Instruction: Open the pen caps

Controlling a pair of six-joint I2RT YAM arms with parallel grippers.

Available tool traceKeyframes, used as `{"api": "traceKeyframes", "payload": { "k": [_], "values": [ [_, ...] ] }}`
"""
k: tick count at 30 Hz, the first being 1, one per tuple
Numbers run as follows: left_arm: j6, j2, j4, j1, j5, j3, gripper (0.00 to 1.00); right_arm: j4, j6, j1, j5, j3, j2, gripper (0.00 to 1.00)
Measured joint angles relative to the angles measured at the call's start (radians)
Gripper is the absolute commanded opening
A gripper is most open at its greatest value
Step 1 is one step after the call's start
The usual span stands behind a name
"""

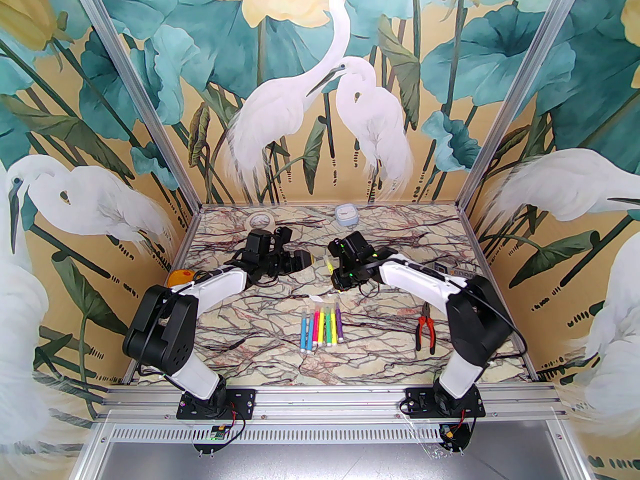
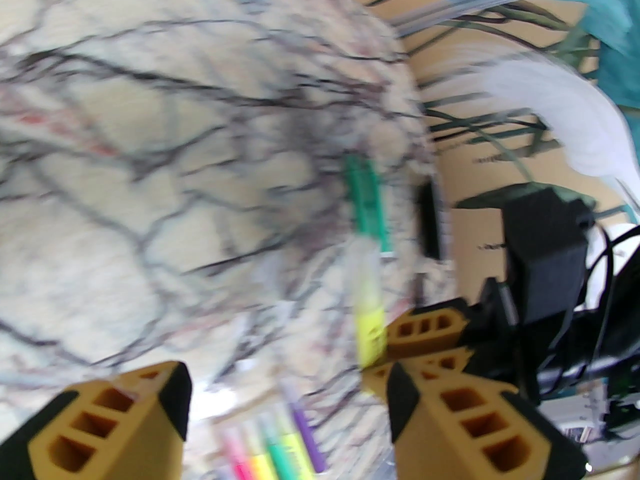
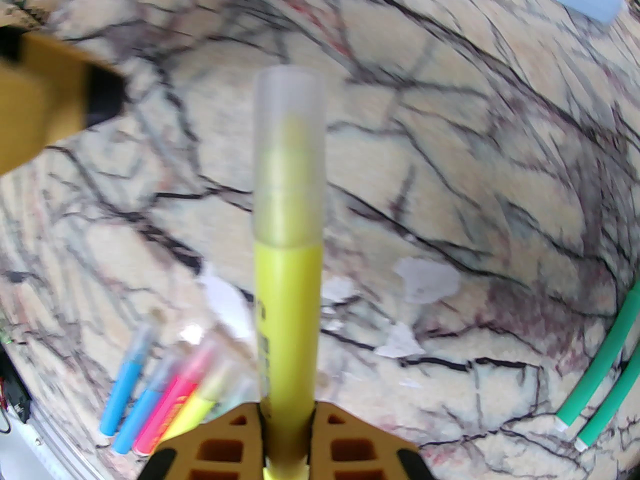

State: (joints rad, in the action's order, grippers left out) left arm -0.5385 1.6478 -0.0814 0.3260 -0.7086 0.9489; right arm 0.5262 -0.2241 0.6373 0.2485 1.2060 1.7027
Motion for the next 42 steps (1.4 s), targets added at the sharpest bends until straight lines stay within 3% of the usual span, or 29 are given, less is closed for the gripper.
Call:
{"api": "traceKeyframes", "payload": {
  "k": [8,18,25,31,33,38,42],
  "values": [
    [-0.071,0.01,-0.121,0.0,-0.127,0.003,0.62,-0.048,0.016,0.0,0.064,-0.029,-0.057,0.05],
    [-0.08,0.039,-0.133,0.034,-0.166,0.035,0.56,-0.072,0.02,0.0,0.117,-0.029,-0.078,0.05],
    [-0.08,0.043,-0.137,0.048,-0.171,0.062,0.42,-0.071,0.025,0.008,0.133,-0.029,-0.078,0.05],
    [-0.083,0.043,-0.136,0.047,-0.17,0.066,0.24,-0.072,0.035,0.011,0.142,-0.029,-0.078,0.05],
    [-0.082,0.045,-0.137,0.047,-0.17,0.066,0.19,-0.073,0.036,0.011,0.142,-0.029,-0.078,0.1],
    [-0.089,0.051,-0.139,0.047,-0.171,0.067,0.09,-0.076,0.032,0.011,0.14,-0.033,-0.08,0.34],
    [-0.104,0.052,-0.144,0.048,-0.186,0.067,0.04,-0.117,0.034,0.011,0.139,-0.042,-0.08,0.38]
  ]
}}
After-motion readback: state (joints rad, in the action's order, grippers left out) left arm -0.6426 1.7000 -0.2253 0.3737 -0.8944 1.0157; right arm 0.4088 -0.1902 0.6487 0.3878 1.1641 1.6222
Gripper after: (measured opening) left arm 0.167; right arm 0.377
